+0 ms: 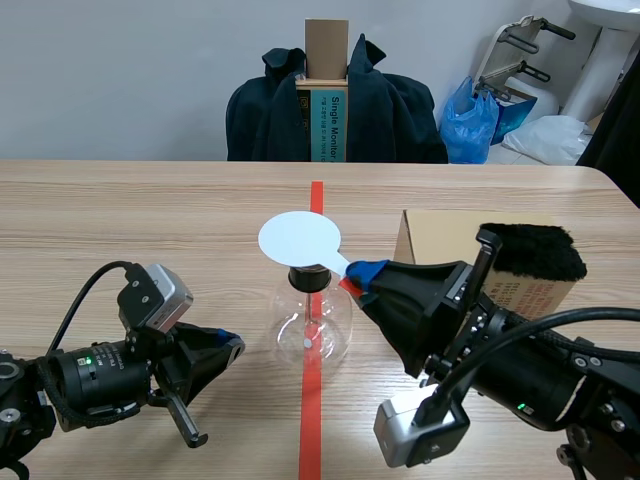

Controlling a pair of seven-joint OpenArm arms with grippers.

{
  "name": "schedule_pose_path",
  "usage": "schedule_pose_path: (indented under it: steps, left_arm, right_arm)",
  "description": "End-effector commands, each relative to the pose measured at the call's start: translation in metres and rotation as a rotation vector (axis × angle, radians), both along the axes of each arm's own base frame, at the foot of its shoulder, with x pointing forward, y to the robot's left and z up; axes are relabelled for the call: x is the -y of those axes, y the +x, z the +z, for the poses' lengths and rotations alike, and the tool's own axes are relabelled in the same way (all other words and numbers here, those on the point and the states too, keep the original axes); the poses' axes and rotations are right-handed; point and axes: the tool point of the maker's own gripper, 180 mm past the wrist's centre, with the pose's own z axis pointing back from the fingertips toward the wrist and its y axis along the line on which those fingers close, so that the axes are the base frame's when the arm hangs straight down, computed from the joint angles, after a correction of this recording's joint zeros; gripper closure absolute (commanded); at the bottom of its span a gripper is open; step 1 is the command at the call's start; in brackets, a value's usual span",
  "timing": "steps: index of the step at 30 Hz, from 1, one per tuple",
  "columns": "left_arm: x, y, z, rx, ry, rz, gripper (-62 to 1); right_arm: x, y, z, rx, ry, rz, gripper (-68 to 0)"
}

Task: Do the electroscope experiment.
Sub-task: 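Move the plate toward and away from the electroscope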

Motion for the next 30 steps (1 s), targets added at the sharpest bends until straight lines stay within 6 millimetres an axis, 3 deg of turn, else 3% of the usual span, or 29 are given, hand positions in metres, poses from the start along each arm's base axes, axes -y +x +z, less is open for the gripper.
schedule_pose_path:
  steps: [1, 6, 14, 20, 30]
  left_arm:
    - [0.004, 0.007, 0.013, 0.035, -0.029, -0.001, -2.9]
    - [0.004, 0.006, 0.013, 0.034, -0.029, -0.001, -2.9]
    - [0.004, 0.006, 0.012, 0.035, -0.027, -0.002, -2.9]
    - [0.004, 0.006, 0.012, 0.035, -0.026, -0.003, -2.9]
    - [0.004, 0.006, 0.012, 0.034, -0.026, -0.004, -2.9]
  right_arm:
    - [0.001, 0.007, 0.013, 0.049, 0.012, -0.007, -0.7]
    - [0.010, 0.021, 0.014, 0.050, 0.015, -0.098, -0.7]
    - [0.041, 0.053, 0.015, 0.046, 0.022, -0.349, -0.7]
    - [0.059, 0.066, 0.016, 0.044, 0.025, -0.469, -0.7]
    - [0.052, 0.061, 0.016, 0.045, 0.024, -0.425, -0.7]
